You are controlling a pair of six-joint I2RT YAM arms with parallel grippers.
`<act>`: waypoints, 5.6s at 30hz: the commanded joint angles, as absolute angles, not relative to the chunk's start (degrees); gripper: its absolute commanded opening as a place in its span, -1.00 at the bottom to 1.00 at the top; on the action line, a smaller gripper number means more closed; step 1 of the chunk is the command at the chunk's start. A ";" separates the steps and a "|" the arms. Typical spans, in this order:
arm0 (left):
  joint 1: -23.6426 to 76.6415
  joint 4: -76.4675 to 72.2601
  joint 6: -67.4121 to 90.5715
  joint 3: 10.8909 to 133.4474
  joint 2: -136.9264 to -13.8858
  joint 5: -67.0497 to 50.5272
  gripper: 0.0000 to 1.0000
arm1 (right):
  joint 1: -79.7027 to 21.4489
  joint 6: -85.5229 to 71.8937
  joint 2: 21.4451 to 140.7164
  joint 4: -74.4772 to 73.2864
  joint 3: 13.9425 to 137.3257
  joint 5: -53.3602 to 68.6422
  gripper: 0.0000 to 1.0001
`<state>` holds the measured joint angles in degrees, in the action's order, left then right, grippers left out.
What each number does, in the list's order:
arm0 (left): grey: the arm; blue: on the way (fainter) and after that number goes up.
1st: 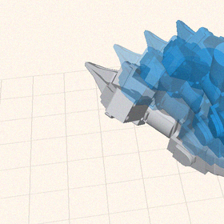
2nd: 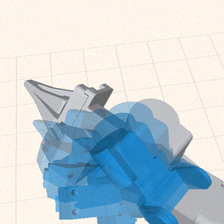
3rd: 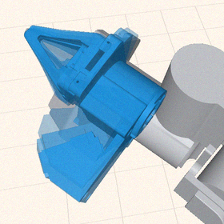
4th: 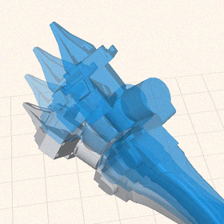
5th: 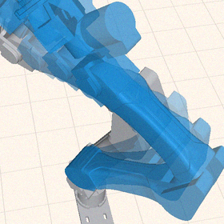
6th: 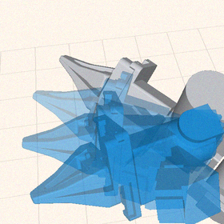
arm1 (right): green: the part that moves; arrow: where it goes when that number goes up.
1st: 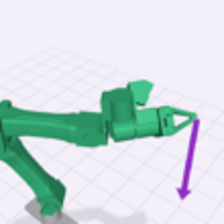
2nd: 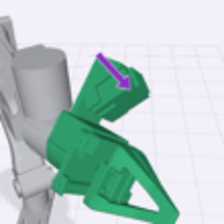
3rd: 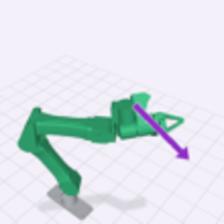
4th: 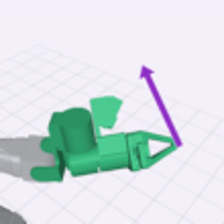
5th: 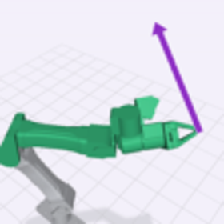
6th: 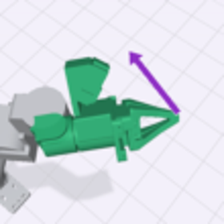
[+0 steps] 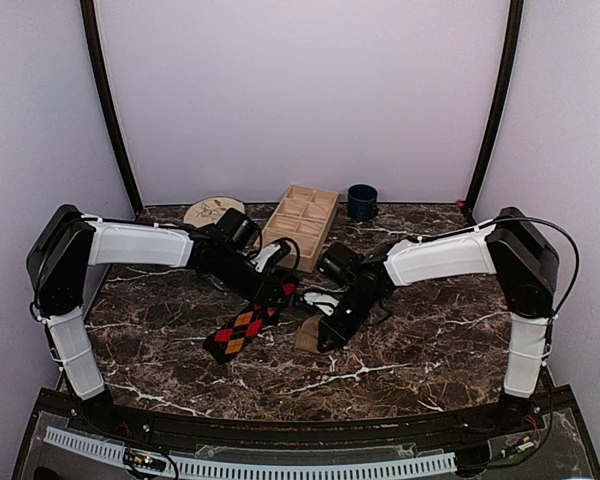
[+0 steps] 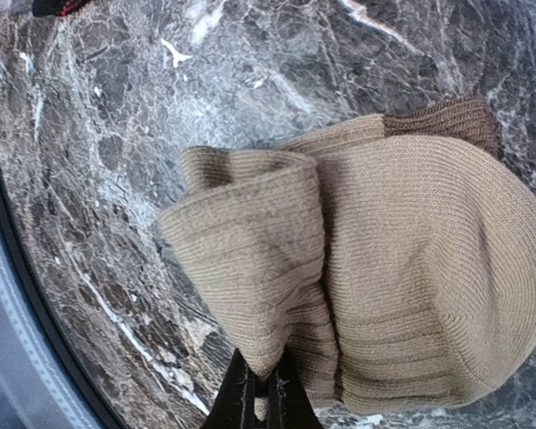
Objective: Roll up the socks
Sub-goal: Roll the sock at the center of the board.
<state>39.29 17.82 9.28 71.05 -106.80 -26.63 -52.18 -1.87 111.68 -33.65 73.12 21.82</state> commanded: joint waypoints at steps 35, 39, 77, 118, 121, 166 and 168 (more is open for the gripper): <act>56.76 -1.81 -6.83 51.15 -93.20 -16.22 -0.11 | -46.30 -5.49 122.83 -47.08 82.92 48.31 -1.00; 56.95 -3.15 -7.90 50.93 -93.79 -15.36 -0.09 | -46.27 -5.60 123.09 -47.28 82.73 48.68 -1.00; 58.53 0.03 -15.36 55.93 -102.95 -18.73 -0.18 | -46.85 -5.99 125.10 -48.42 83.92 51.85 -1.00; 58.71 5.18 -19.93 57.74 -106.79 -18.71 -0.68 | -47.83 -5.35 127.44 -49.83 86.84 51.25 -0.88; 58.71 6.39 -19.82 58.40 -107.52 -19.43 -0.79 | -47.77 -5.45 127.19 -49.66 86.75 50.90 -0.73; 52.43 23.68 -10.31 68.29 -117.30 -35.06 -0.94 | -41.95 -16.68 112.55 -31.18 70.62 36.00 -0.19; 51.77 23.64 -9.80 68.29 -117.70 -35.60 -0.95 | -41.92 -16.85 111.95 -30.44 70.01 36.22 -0.18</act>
